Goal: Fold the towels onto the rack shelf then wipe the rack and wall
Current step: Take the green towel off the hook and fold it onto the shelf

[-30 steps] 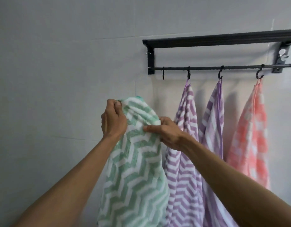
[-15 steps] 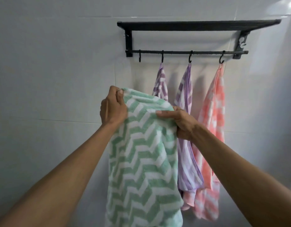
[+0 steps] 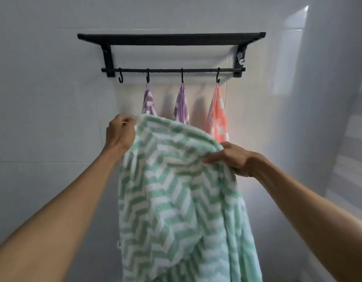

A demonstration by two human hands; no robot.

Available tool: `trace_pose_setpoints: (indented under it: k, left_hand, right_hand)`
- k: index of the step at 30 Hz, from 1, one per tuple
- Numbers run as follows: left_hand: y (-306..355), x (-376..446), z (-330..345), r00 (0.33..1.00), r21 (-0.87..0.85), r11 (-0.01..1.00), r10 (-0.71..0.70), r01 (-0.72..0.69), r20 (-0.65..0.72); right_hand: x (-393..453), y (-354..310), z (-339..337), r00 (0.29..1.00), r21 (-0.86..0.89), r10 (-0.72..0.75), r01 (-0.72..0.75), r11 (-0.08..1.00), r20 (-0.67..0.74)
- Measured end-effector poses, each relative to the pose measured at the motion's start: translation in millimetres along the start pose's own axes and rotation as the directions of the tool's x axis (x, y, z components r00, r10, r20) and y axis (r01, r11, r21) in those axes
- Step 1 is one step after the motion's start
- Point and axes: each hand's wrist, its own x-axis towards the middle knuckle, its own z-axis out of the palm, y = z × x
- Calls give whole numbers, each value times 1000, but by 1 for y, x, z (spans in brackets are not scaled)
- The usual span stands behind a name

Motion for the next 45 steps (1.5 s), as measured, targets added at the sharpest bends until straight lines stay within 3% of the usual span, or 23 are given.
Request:
trace_pose_setpoints:
  k: [2, 4, 6, 8, 10, 12, 16, 18, 20, 22, 24, 25, 26, 27, 28, 30, 31, 35, 37, 39, 41, 42, 45]
  left_hand:
    - [15, -19, 16, 939, -212, 965, -74, 152, 335]
    - [29, -41, 36, 768, -251, 929, -52, 272, 639]
    - [33, -56, 57, 627, -222, 943, 18, 249, 779]
    - [31, -66, 70, 586, -237, 930, 29, 281, 810]
    - [25, -63, 77, 683, -322, 908, 56, 269, 728]
    - [21, -55, 73, 807, -365, 917, 89, 162, 583]
    - [10, -32, 59, 955, -222, 974, 110, -48, 275]
    - [-2, -24, 49, 975, -146, 986, 106, -78, 195]
    - [-12, -20, 36, 954, 5, 995, 98, -104, 283]
    - [-3, -31, 27, 844, 64, 997, -7, -32, 536]
    - [11, -47, 27, 613, -5, 992, -75, 128, 786]
    - [18, -56, 31, 522, -53, 979, -59, 197, 851]
    - [23, -61, 35, 488, -100, 965, -31, 241, 872]
    - [24, -63, 39, 519, -145, 957, -6, 251, 855]
    - [23, -62, 41, 604, -180, 962, 19, 207, 797]
    - [15, -49, 36, 800, -124, 992, 78, -4, 595]
    - [11, -42, 30, 860, -66, 995, 102, -79, 499]
    - [-6, -24, 5, 967, 26, 992, 114, -123, 229]
    - [-15, -16, -5, 988, 64, 990, 121, -127, 100]
    - [-20, -12, -15, 986, 113, 986, 106, -121, 127]
    - [-17, -16, -25, 946, 127, 990, 20, -64, 323]
    - [-11, -21, -28, 884, 120, 993, -36, -23, 467]
    - [10, -45, -24, 575, 40, 988, -120, 150, 809]
  right_hand:
    - [3, -9, -7, 992, -38, -110, 107, 994, -67]
    - [7, -21, -5, 974, -163, -213, 197, 967, -83]
    - [12, -30, 0, 955, -233, -289, 265, 936, -73]
    - [16, -37, 1, 953, -192, -292, 274, 942, -73]
    - [14, -38, -8, 967, -159, -252, 244, 957, -36]
    - [11, -31, -22, 987, -231, -147, 159, 960, 67]
    - [5, 7, -40, 950, -444, 232, -120, 888, 208]
    - [9, 25, -45, 955, -422, 227, -129, 897, 192]
    - [16, 30, -46, 992, -265, 64, -33, 964, 110]
    - [20, 23, -43, 993, -176, -114, 114, 978, 9]
    - [22, 3, -27, 969, -194, -247, 241, 951, -7]
    - [24, -8, -18, 955, -229, -298, 293, 928, 16]
    - [25, -17, -8, 942, -272, -333, 334, 903, 51]
    - [27, -25, 0, 934, -319, -348, 354, 879, 77]
    - [28, -29, 6, 936, -357, -341, 351, 866, 92]
    - [25, -30, 7, 965, -355, -222, 259, 898, 142]
    - [23, -27, 5, 972, -316, -119, 179, 932, 200]
    - [8, -6, 0, 880, -282, 211, -92, 955, 425]
    - [5, 1, 4, 864, -295, 258, -135, 946, 432]
    - [9, 1, 5, 926, -281, 182, -88, 956, 330]
    - [18, -1, 4, 995, -295, 1, 30, 955, 102]
    - [23, -5, 5, 996, -319, -88, 87, 944, 13]
    - [35, -18, 19, 964, -415, -267, 242, 877, -2]
